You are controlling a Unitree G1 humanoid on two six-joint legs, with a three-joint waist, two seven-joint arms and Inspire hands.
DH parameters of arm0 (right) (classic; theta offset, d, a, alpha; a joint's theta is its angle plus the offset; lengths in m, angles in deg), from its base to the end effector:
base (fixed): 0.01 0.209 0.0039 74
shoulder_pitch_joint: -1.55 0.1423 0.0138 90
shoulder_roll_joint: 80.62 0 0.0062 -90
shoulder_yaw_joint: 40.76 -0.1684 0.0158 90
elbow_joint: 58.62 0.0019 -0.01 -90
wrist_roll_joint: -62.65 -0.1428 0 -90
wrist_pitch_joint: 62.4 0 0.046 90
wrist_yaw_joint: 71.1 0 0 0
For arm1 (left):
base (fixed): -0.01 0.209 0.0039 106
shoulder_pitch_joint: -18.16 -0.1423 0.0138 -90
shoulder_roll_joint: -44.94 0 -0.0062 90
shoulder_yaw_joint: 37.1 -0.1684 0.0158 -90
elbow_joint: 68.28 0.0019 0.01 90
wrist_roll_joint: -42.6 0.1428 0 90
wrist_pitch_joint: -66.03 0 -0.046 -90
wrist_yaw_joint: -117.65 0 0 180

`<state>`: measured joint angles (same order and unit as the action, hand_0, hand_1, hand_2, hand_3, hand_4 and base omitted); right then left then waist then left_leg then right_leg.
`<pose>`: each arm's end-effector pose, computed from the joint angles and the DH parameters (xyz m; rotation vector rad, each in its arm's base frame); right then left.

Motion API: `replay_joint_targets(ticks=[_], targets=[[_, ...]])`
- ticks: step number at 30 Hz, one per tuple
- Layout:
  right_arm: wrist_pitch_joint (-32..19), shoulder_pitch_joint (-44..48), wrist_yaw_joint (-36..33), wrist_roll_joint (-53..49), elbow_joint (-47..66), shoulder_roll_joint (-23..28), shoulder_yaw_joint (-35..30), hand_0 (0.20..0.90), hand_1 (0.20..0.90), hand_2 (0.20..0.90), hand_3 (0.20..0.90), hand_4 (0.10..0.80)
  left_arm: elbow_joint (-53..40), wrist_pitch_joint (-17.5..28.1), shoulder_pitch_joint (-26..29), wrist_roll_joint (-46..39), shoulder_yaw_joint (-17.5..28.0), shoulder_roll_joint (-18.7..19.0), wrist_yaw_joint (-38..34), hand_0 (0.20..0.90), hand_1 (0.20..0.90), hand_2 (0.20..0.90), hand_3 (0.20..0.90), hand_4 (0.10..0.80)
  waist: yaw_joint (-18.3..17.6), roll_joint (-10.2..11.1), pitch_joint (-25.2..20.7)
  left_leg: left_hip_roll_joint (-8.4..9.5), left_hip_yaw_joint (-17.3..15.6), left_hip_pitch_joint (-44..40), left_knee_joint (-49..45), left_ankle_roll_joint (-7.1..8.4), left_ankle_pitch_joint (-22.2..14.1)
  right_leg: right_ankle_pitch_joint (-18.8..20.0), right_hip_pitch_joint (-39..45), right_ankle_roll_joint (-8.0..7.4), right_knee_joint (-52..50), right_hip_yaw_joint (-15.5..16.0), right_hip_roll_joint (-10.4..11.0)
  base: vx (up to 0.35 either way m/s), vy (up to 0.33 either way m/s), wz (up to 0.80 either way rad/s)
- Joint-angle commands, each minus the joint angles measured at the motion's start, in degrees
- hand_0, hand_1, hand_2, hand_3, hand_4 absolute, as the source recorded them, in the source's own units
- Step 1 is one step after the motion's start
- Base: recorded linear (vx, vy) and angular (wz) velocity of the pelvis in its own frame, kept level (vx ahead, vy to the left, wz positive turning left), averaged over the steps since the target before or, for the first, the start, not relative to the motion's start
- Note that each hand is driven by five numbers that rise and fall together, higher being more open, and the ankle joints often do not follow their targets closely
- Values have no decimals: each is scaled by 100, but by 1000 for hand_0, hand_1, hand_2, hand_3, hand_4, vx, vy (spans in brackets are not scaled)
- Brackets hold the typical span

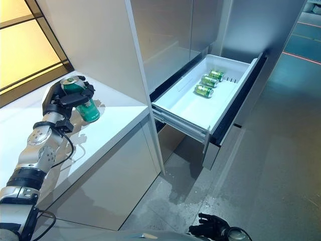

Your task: Put drinks into fridge and close the fridge

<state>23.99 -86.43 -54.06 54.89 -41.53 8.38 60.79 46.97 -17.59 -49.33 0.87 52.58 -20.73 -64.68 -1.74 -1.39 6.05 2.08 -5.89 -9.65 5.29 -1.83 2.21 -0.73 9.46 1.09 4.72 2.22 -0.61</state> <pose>0.0803 -0.2264 -0.1027 -0.0638 1.2068 0.1930 0.2660 0.2887 0.1331 -0.0510 -0.1482 0.2119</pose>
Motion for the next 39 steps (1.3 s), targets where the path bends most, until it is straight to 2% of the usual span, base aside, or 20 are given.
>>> replay_joint_targets(ticks=[1, 5, 9, 10, 11, 13, 17, 19, 21, 25, 32, 39], targets=[[-358, -62, 99, 211, -89, 358, 284, 900, 900, 900, 900, 800, -1202, 1337, 1034, -686, 191, 134, 117, 300, 300, 300, 200, 100, -48, -145, -271, 293, 226, -43, -278, -213, -831, -590, -392, -413, -850, 41, 34, 0, 0, 0], [-847, 21, 87, 209, 476, 402, 497, 900, 900, 900, 900, 800, -2093, 1502, 1110, -889, 163, 15, 135, 300, 300, 300, 200, 100, -16, -110, -280, 280, 264, -43, -269, -205, -812, -593, -376, -393, -851, 72, 30, -16, -38, 1], [-1012, -30, -28, 127, 2206, 513, 787, 900, 900, 900, 900, 800, -2772, 1649, 1142, -727, 8, -85, 357, 300, 300, 300, 200, 100, -50, -73, -277, 276, 307, -34, -244, -196, -771, -598, -377, -377, -850, 99, 34, -36, -41, 0], [-837, -93, -13, 16, 2972, 546, 821, 900, 900, 900, 900, 800, -2897, 1646, 1142, -742, -40, -93, 499, 300, 300, 300, 200, 100, -75, -63, -277, 277, 311, -31, -239, -193, -761, -596, -372, -375, -844, 112, 37, -34, -30, -1], [-769, -114, 5, -21, 3196, 547, 823, 900, 900, 900, 900, 800, -2938, 1651, 1135, -736, -58, -96, 527, 300, 300, 300, 200, 100, -83, -61, -276, 278, 313, -31, -238, -193, -757, -595, -371, -374, -843, 115, 38, -47, -38, 0], [-542, -234, 288, -561, 4689, 611, 828, 900, 900, 900, 900, 800, -3238, 1699, 1023, -713, -241, -87, 830, 300, 300, 300, 200, 100, -135, -39, -257, 275, 312, -29, -223, -183, -736, -587, -368, -377, -827, 130, 41, -59, -40, 0], [-204, -85, 967, -1569, 6323, 838, 652, 900, 900, 900, 900, 800, -3505, 1775, 686, -775, -442, -96, 1413, 300, 300, 300, 200, 100, -131, -27, -221, 274, 323, -38, -189, -180, -704, -567, -357, -396, -810, 130, 25, -48, -26, 2], [142, 161, 1330, -2307, 7245, 1042, 469, 900, 900, 900, 900, 800, -3590, 1868, 344, -849, -507, -134, 1920, 300, 300, 300, 200, 100, -98, -22, -196, 277, 329, -32, -190, -184, -678, -545, -350, -398, -806, 124, 17, -48, -13, -1], [356, 532, 1381, -2738, 7767, 1176, 391, 900, 900, 900, 900, 800, -3565, 1884, 165, -868, -594, -180, 2282, 300, 300, 300, 200, 100, -66, -17, -190, 279, 336, -22, -205, -190, -669, -532, -345, -388, -800, 121, 13, -21, -5, -1], [594, 1218, 1091, -3213, 8138, 1223, 466, 900, 900, 900, 900, 800, -3619, 1654, 98, -969, -821, -298, 2710, 300, 300, 300, 200, 100, -11, -18, -194, 288, 368, -14, -225, -209, -658, -514, -318, -355, -772, 125, 11, 0, 0, 0], [479, 1597, 474, -3566, 8374, 1131, 591, 900, 900, 900, 900, 800, -3945, 1141, 34, -751, -1244, -478, 3105, 300, 300, 300, 200, 100, 50, 2, -211, 296, 426, -14, -241, -239, -650, -476, -271, -328, -718, 145, 1, -2, -4, 0], [682, 1772, 533, -3948, 8398, 1060, 838, 900, 900, 900, 900, 800, -3969, 889, 178, -801, -1510, -534, 3137, 300, 300, 300, 200, 100, 66, 33, -226, 298, 437, -11, -211, -232, -626, -435, -252, -312, -655, 166, -16, -6, -7, 1]])
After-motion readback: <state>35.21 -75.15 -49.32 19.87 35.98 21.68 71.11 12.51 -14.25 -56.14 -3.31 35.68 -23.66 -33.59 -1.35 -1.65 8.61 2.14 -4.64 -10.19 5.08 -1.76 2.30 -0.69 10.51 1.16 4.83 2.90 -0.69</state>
